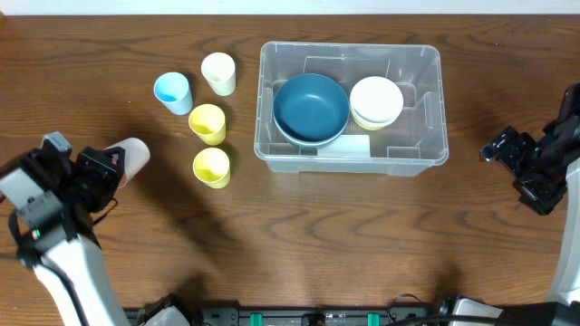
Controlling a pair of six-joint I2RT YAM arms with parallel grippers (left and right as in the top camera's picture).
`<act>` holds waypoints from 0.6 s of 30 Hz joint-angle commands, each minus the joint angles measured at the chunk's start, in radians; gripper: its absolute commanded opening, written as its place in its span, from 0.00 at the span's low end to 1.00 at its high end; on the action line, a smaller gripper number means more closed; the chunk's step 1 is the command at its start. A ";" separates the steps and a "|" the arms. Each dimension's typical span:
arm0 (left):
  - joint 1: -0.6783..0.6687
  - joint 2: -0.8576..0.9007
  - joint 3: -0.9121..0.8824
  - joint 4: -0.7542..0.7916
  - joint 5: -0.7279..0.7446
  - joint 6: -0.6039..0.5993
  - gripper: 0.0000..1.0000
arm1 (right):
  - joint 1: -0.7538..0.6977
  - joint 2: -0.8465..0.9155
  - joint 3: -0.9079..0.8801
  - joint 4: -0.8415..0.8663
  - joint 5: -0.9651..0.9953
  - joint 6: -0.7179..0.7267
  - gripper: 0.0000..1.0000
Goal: Pack container
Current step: 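Carry the pink cup into the bin and lower it beside the bowls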
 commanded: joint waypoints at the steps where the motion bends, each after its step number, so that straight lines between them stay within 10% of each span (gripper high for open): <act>1: -0.058 -0.126 0.051 -0.020 -0.006 0.003 0.06 | -0.005 -0.011 0.000 -0.001 -0.003 0.011 0.99; 18: -0.697 -0.197 0.344 -0.019 -0.198 -0.074 0.06 | -0.005 -0.011 0.000 -0.001 -0.003 0.011 0.99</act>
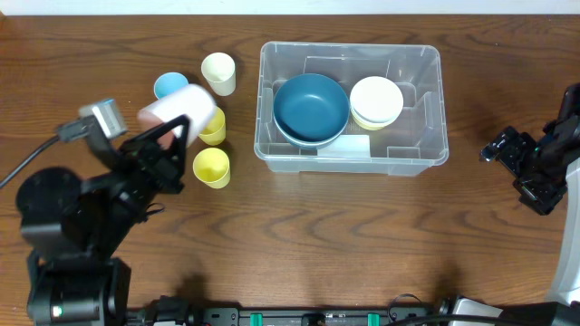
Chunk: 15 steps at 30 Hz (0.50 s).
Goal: Pack container
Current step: 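Carry the pink cup into the bin and lower it beside the bowls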
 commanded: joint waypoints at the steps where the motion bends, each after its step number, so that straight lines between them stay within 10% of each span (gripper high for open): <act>1: -0.104 0.086 0.056 -0.002 -0.052 -0.010 0.06 | -0.005 -0.011 0.000 -0.001 -0.003 0.011 0.99; 15: -0.616 0.589 0.499 -0.319 -0.433 0.148 0.06 | -0.005 -0.011 0.000 -0.001 -0.003 0.011 0.99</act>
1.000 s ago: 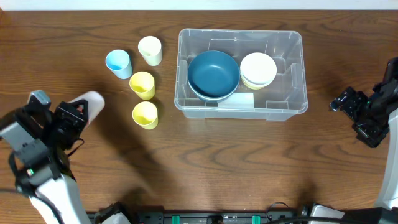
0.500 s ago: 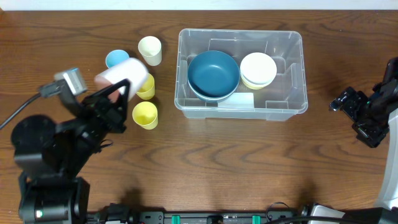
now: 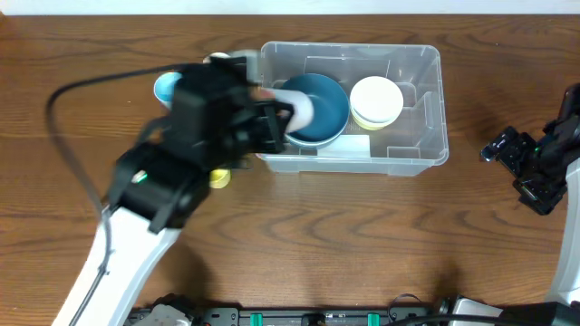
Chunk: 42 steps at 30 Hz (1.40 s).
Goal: Pack container
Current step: 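Carry the pink cup into the bin and lower it beside the bowls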
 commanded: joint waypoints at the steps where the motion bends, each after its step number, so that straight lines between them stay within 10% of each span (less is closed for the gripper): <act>1: -0.089 0.101 0.137 -0.058 -0.183 0.083 0.05 | -0.005 -0.011 0.000 -0.001 -0.003 0.011 0.99; 42: -0.220 0.638 0.217 0.004 -0.170 0.210 0.06 | -0.005 -0.011 0.000 -0.001 -0.003 0.010 0.99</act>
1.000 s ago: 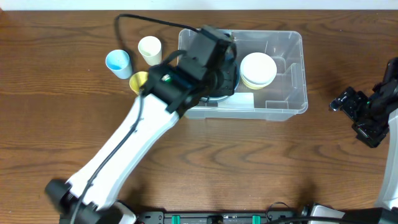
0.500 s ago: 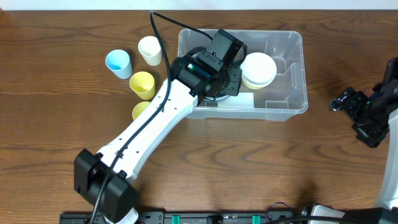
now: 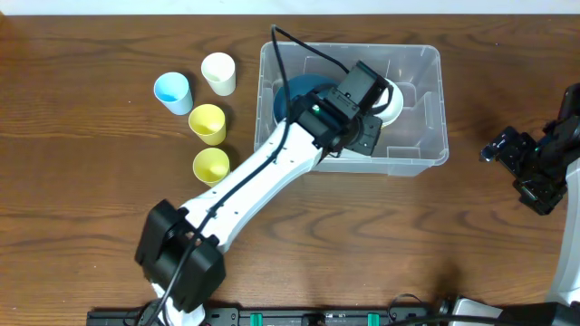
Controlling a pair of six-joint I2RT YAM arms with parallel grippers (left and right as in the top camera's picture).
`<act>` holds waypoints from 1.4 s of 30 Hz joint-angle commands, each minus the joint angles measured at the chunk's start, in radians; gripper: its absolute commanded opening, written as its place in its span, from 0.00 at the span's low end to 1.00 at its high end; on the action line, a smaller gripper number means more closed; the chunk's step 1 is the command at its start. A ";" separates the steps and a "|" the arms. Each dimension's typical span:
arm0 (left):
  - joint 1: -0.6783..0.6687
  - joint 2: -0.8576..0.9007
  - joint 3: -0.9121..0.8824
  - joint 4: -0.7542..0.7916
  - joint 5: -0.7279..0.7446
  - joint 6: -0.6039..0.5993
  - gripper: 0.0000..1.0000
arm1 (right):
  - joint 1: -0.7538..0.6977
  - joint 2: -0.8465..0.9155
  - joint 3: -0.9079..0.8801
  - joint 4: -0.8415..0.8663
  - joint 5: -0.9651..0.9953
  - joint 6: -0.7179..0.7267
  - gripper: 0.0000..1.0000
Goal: Pack container
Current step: 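Carry the pink cup into the bin and lower it beside the bowls, then release the pink cup and move the left gripper to the yellow cup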
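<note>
The clear plastic container (image 3: 426, 149) stands at the back middle of the table. Inside it are a dark blue bowl (image 3: 288, 98) on the left and a white bowl (image 3: 393, 98) on the right. My left gripper (image 3: 373, 101) reaches into the container over the white bowl; the wrist hides its fingers and anything between them. Left of the container stand a blue cup (image 3: 172, 91), a cream cup (image 3: 218, 72) and two yellow cups (image 3: 207, 123) (image 3: 211, 166). My right gripper (image 3: 518, 170) rests at the table's right edge, holding nothing that I can see.
A flat white piece (image 3: 347, 156) lies in the container's front part, partly under the left arm. The left arm stretches diagonally from the front left across the container's front wall.
The left gripper was over the blue bowl with a pale cup in it. It now sits farther right, over the white bowl, and the cup no longer shows. The right arm has not moved.
The left gripper held a pale cup on its side at the table's far left. Then it was raised near the group of cups, then over the blue bowl in the container. Now it is over the white bowl.
</note>
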 commanded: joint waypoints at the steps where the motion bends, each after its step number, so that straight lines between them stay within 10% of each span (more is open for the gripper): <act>1: 0.008 0.058 0.016 0.001 -0.006 0.025 0.06 | -0.005 -0.011 0.000 -0.001 -0.003 0.010 0.99; 14: 0.005 0.116 0.016 0.006 -0.005 0.029 0.06 | -0.005 -0.011 0.000 -0.001 -0.003 0.011 0.99; 19: 0.005 0.116 0.016 0.005 -0.005 0.033 0.31 | -0.005 -0.011 0.000 -0.001 -0.003 0.011 0.99; 36: 0.016 0.048 0.028 -0.001 -0.009 0.033 0.49 | -0.005 -0.011 0.000 -0.001 -0.003 0.011 0.99; 42: 0.108 -0.140 0.040 -0.056 -0.024 0.031 0.89 | -0.005 -0.011 0.000 -0.001 -0.003 0.011 0.99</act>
